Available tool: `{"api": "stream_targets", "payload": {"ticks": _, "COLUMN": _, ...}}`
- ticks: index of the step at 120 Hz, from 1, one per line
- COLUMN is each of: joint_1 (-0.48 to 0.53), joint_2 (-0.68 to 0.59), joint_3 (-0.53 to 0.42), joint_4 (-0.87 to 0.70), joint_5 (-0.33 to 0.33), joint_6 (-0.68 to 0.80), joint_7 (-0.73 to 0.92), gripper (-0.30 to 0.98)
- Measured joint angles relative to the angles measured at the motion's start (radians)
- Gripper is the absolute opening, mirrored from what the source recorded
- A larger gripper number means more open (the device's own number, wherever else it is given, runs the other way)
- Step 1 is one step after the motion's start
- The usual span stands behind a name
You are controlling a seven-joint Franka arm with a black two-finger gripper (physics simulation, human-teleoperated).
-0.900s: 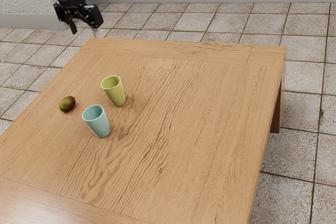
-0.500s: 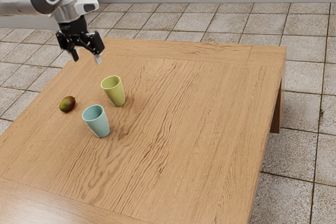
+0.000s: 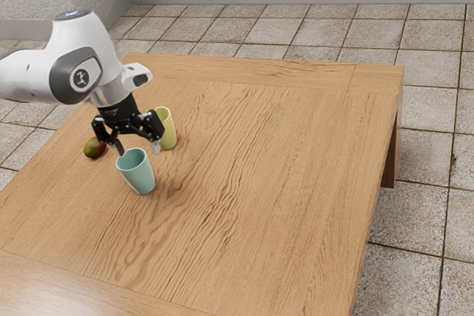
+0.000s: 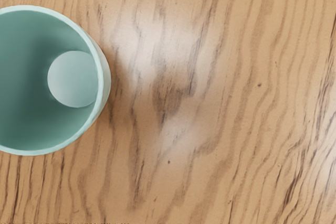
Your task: Place the right cup onto the left cup
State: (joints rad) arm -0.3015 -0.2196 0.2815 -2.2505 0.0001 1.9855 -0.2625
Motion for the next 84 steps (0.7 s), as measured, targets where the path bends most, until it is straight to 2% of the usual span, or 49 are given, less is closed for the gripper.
{"api": "stream_targets", "payload": {"ticks": 21, "joint_1": 0.012, "joint_2": 0.001, "joint_3": -0.001, "joint_4": -0.045, "joint_5": 0.002, "joint_6": 0.055, "joint_7": -0.069, "gripper": 0.67}}
{"api": "stream_targets", "payload": {"ticks": 84, "joint_1": 0.043, "joint_2": 0.128, "joint_3": 0.001, "joint_4": -0.034, "joint_5": 0.023, "joint_6": 0.206, "joint_7": -0.186, "gripper": 0.67}}
